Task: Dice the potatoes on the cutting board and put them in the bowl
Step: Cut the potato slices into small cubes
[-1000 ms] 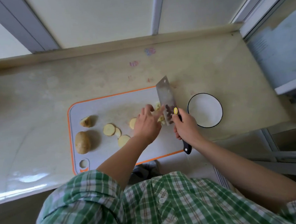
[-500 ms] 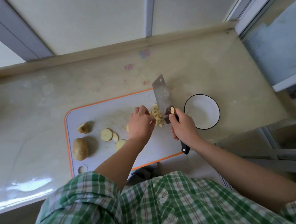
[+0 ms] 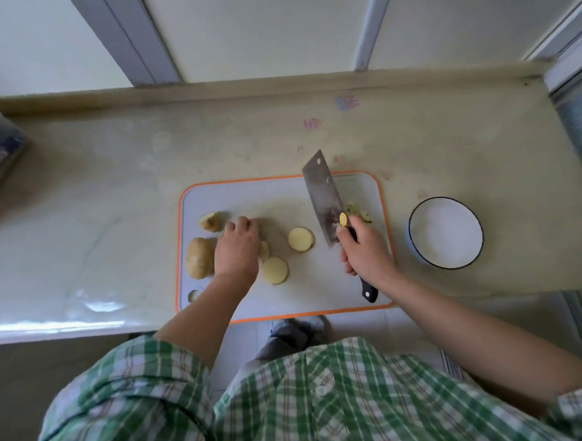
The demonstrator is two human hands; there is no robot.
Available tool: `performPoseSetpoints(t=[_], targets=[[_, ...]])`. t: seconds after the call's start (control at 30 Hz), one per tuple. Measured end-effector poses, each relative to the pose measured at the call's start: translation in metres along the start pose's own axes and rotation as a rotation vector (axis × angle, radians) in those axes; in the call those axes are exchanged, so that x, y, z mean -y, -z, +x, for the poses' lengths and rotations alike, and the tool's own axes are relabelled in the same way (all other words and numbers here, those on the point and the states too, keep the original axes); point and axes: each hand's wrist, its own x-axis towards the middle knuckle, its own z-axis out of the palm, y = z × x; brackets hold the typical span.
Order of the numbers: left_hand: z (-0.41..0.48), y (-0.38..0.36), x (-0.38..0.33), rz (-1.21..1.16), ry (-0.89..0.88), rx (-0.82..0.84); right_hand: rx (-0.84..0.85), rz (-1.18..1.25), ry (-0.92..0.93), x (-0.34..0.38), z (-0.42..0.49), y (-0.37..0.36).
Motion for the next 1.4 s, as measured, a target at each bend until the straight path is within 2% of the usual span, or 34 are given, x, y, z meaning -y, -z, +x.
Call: performPoseSetpoints(t=[0.17, 0.33, 0.43, 0.53, 0.8, 0.93, 1.07, 1.27, 1.4], targets=[[0.001, -0.001, 0.006, -0.161, 0.044, -0.022, 0.014, -0.027, -0.007, -0.002, -0.001, -0.001], [0.007, 0.016, 0.005, -0.704, 0.07, -0.089, -0.007, -0.009, -0.012, -0.005, -0.004, 0.005], [0.013, 0.022, -0.015, -0.892, 0.051, 0.067, -0.015, -0.006, -0.018, -0.008, -0.005, 0.01], [0.018, 0.011, -0.039, -0.795, -0.024, 0.171, -0.002, -0.025, -0.031, -0.012, -0.005, 0.012], [0.023, -0.001, -0.053, -0.55, 0.011, -0.01, 0.031, -0.132, 0.018, -0.013, -0.014, 0.01], [0.015, -0.003, -0.052, -0.529, -0.066, -0.004, 0.014, -0.186, 0.033, -0.016, -0.012, 0.009], [0.011, -0.007, -0.059, -0.376, -0.139, 0.023, 0.017, -0.207, 0.028, -0.016, -0.012, 0.01], [0.012, -0.008, -0.057, -0.388, -0.118, 0.004, 0.02, -0.297, 0.073, -0.018, -0.016, 0.006], [0.006, -0.01, -0.056, -0.419, 0.026, -0.005, 0.012, -0.494, 0.175, -0.023, -0.019, -0.001]])
